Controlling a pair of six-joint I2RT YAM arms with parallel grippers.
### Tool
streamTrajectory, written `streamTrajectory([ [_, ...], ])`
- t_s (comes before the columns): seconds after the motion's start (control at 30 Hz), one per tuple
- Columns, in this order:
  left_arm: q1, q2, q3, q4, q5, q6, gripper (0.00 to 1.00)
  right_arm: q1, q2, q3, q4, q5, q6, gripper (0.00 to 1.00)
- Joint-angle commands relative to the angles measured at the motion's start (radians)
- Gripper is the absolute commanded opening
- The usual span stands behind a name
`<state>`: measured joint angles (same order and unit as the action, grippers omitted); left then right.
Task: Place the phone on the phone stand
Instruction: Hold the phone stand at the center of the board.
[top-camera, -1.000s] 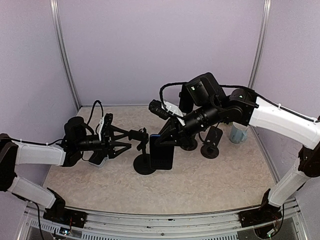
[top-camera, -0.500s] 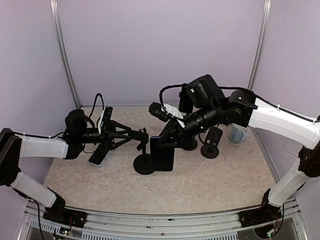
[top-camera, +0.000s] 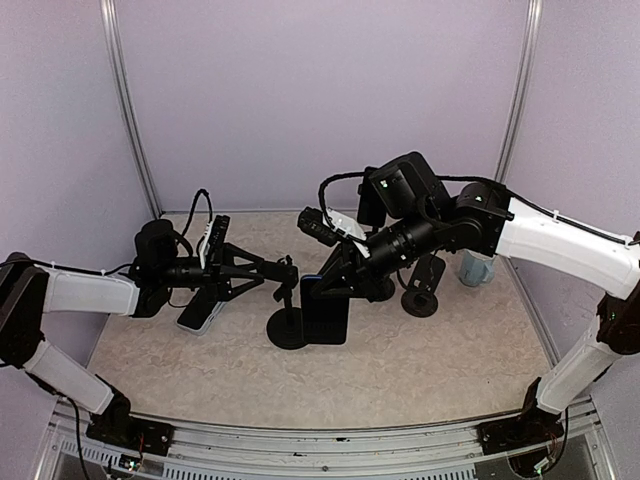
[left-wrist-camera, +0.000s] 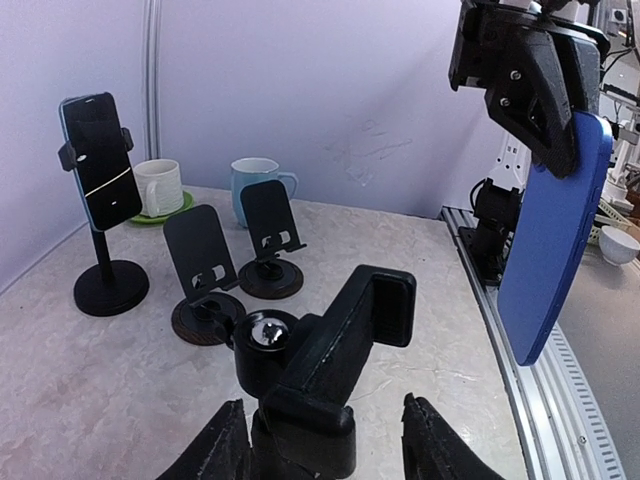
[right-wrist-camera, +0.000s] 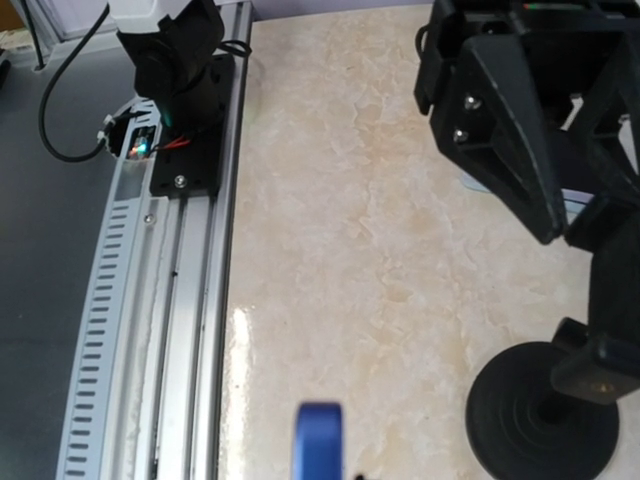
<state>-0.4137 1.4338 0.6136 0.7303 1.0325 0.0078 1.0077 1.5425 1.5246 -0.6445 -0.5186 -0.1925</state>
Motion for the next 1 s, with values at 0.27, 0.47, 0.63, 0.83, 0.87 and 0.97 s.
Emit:
streamTrajectory([
  [0.27, 0.003, 0.019, 0.034, -0.013, -0.01, 0.012, 0.47, -0.005, -0.035, -0.001, 0.046, -0.025, 0.003, 0.0],
  [0.47, 0.003, 0.032, 0.039, -0.035, -0.007, 0.028, 0.45, -0.006, -0.035, 0.0, 0.045, -0.024, -0.001, 0.0],
  [0.63, 0.003, 0.043, 0.048, -0.026, 0.0, 0.02, 0.33, -0.005, -0.028, 0.005, 0.041, -0.026, -0.003, 0.0],
  [0.83, 0.0, 0.044, 0.06, -0.034, 0.004, 0.017, 0.15, -0.005, -0.023, 0.013, 0.041, -0.023, -0.009, 0.0],
  [0.87, -0.001, 0.042, 0.06, -0.034, 0.001, 0.014, 0.13, -0.006, -0.021, 0.019, 0.041, -0.022, -0.012, 0.0],
  [0.97, -0.009, 0.03, 0.055, -0.032, -0.015, 0.004, 0.12, -0.006, -0.006, 0.043, 0.035, -0.022, -0.014, 0.0],
])
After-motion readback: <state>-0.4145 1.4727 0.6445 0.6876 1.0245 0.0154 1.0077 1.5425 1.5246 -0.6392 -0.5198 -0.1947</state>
